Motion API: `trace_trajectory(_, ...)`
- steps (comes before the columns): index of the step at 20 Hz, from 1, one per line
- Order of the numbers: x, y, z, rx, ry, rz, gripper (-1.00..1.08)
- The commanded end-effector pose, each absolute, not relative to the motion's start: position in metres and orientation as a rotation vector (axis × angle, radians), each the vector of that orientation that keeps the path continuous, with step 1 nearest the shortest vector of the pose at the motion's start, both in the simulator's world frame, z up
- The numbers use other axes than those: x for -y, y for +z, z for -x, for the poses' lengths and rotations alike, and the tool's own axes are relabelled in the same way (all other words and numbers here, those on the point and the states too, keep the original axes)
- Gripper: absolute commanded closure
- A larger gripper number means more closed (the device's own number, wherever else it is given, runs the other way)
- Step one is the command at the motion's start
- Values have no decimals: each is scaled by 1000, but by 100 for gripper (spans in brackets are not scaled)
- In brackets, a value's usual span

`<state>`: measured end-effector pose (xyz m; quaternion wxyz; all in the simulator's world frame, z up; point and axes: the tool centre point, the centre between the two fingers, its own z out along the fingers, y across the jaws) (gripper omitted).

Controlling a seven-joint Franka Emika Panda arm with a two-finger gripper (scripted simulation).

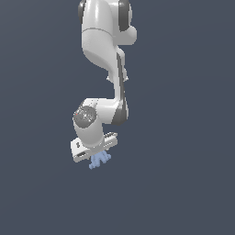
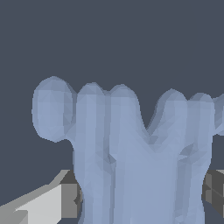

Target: Pick up the object and move it to a goal position.

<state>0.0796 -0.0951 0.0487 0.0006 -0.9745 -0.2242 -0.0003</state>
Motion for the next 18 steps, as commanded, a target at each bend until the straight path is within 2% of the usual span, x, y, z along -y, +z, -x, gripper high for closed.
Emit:
trace_trajectory(1, 120, 58, -85, 704, -1, 3061, 108)
trace_trajectory(9, 174, 77, -98, 702, 0, 3062, 108)
trace_trajectory(18, 188, 82, -103, 701, 0, 3062, 108)
